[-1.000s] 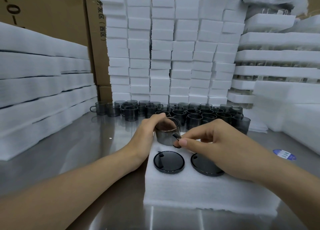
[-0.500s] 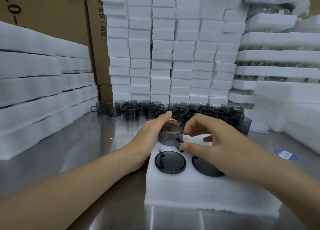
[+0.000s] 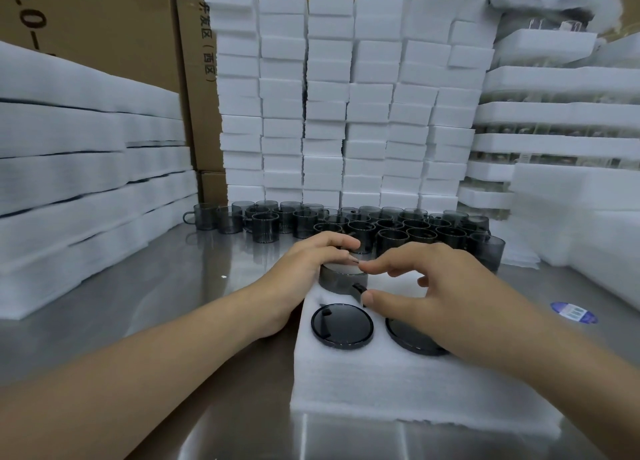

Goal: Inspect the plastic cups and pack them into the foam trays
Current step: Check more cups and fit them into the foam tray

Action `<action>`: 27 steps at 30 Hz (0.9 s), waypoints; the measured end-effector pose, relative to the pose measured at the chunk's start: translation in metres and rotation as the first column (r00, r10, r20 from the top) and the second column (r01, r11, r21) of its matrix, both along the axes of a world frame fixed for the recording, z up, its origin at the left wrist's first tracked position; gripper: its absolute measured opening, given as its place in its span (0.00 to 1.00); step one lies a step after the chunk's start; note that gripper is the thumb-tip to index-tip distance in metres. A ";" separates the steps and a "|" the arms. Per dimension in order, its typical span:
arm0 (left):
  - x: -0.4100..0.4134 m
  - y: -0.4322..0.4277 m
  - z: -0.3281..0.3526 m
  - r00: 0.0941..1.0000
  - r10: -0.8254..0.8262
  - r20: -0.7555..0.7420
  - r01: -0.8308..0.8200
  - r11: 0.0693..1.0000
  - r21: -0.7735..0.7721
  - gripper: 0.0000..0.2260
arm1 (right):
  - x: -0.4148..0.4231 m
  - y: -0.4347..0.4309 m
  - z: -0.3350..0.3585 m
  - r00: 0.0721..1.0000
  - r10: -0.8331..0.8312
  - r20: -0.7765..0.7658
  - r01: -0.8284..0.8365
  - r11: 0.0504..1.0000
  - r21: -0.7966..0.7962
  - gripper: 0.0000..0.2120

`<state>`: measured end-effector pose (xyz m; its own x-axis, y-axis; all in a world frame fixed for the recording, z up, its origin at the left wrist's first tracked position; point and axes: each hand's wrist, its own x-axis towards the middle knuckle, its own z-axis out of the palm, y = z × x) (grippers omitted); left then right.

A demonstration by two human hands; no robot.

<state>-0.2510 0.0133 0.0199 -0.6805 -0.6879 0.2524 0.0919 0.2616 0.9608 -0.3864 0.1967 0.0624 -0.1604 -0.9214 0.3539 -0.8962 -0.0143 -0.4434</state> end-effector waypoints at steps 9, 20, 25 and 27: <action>0.006 -0.009 0.006 0.984 -0.170 0.046 0.168 0.984 0.051 0.12 | 0.002 0.004 -0.001 0.994 -0.005 -0.111 0.007 1.000 0.016 0.26; 0.003 -0.032 -0.006 0.934 0.356 0.014 -0.352 0.928 -0.120 0.11 | 0.016 0.008 -0.001 0.962 0.047 -0.268 -0.060 0.997 -0.040 0.19; -0.018 -0.062 -0.006 0.841 0.516 0.163 -0.446 0.831 -0.333 0.32 | 0.015 0.006 -0.003 0.973 0.070 -0.221 -0.079 0.996 -0.034 0.22; -0.027 -0.068 -0.005 0.811 0.525 0.257 -0.421 0.830 -0.367 0.32 | 0.014 0.004 -0.003 0.977 0.095 -0.193 -0.101 0.995 -0.025 0.22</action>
<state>-0.2781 -0.0547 0.0146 -0.3652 -0.8803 0.3029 -0.4254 0.4472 0.7868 -0.3722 0.2006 0.0597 0.0038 -0.9158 0.4015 -0.9578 -0.1187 -0.2618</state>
